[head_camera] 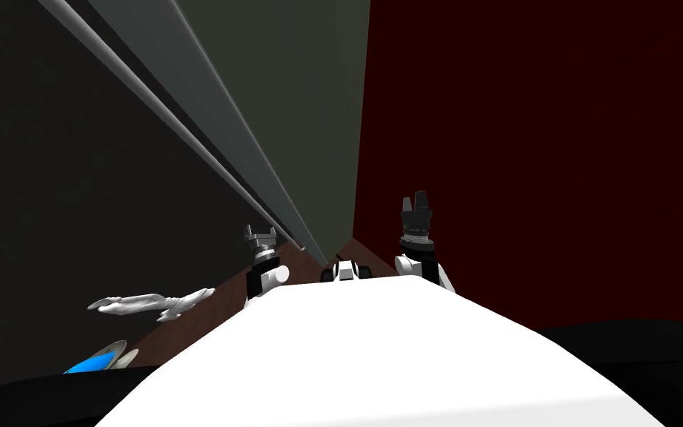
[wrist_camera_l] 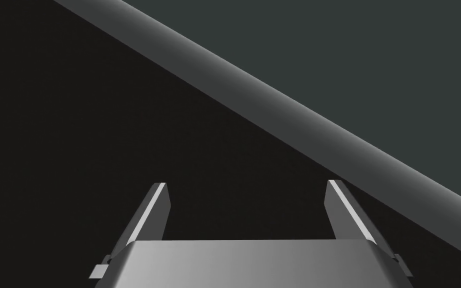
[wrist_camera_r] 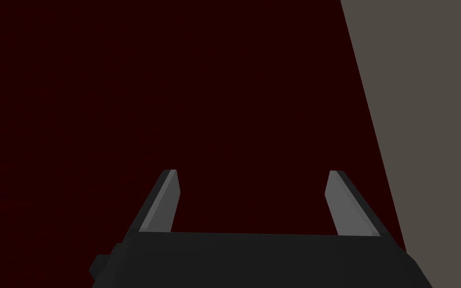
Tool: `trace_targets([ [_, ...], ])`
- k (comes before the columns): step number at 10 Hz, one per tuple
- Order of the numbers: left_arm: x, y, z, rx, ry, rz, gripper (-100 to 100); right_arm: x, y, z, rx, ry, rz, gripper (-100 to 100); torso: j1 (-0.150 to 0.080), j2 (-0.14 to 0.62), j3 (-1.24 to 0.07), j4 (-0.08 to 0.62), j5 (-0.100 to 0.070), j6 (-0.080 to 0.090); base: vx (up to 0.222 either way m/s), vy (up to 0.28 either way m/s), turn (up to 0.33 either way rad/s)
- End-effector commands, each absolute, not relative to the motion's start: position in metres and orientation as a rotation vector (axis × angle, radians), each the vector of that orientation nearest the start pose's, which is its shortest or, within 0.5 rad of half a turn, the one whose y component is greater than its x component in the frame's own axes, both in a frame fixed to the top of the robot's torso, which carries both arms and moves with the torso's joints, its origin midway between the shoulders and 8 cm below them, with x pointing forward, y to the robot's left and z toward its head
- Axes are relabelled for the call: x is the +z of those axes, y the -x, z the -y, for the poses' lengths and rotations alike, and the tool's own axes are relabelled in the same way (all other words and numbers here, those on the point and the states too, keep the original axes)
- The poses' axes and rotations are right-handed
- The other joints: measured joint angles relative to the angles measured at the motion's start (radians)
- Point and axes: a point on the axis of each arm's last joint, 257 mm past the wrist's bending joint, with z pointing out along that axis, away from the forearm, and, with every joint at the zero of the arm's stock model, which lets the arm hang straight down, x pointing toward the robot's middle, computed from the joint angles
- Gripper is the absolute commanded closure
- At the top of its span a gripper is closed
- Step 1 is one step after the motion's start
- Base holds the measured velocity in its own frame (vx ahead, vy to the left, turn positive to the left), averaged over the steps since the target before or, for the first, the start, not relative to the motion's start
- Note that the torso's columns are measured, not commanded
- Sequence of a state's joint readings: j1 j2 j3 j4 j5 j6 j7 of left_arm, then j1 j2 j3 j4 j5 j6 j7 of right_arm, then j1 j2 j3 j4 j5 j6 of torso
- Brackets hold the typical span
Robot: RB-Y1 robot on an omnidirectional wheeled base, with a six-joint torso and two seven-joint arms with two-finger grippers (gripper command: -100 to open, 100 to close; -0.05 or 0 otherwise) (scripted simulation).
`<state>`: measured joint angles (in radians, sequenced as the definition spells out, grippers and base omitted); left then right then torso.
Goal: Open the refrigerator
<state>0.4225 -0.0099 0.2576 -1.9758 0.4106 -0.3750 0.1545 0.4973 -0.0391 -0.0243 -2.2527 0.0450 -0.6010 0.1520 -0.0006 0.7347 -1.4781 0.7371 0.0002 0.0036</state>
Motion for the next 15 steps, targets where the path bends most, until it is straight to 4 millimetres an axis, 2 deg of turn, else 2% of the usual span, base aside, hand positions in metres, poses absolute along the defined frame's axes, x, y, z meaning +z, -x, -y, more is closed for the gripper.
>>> trace_targets([
  [1,-0.118,-0.369,-0.430,-1.348,1.241,-0.391,100,0.032,-0.332,0.274,1.130,-0.478,-0.647,0,-0.002,0.005,0.003,0.001,-0.001,-0.001,-0.017,-0.009,-0.024],
  [5,-0.114,-0.371,-0.422,-1.385,1.231,-0.415,100,0.032,-0.332,0.274,1.129,-0.478,-0.648,0,0.009,0.005,0.003,0.001,0.002,-0.004,-0.074,0.201,-0.089],
  [7,-0.111,-0.373,-0.414,-1.422,1.225,-0.441,100,0.032,-0.332,0.274,1.129,-0.478,-0.648,0,-0.001,0.005,0.003,0.001,-0.001,-0.003,-0.131,0.230,-0.140],
  [11,-0.109,-0.374,-0.405,-1.459,1.221,-0.467,100,0.032,-0.332,0.274,1.129,-0.478,-0.648,0,0.005,0.002,0.002,0.001,0.001,-0.003,-0.114,0.300,-0.103],
  [12,-0.108,-0.375,-0.401,-1.477,1.220,-0.480,100,0.032,-0.332,0.274,1.129,-0.478,-0.648,0,-0.001,0.004,0.002,0.001,0.000,-0.004,-0.137,0.267,-0.092],
  [15,-0.107,-0.376,-0.392,-1.513,1.219,-0.508,100,0.032,-0.332,0.274,1.129,-0.478,-0.648,0,-0.002,0.003,0.002,0.001,-0.001,-0.004,-0.156,0.248,-0.108],
])
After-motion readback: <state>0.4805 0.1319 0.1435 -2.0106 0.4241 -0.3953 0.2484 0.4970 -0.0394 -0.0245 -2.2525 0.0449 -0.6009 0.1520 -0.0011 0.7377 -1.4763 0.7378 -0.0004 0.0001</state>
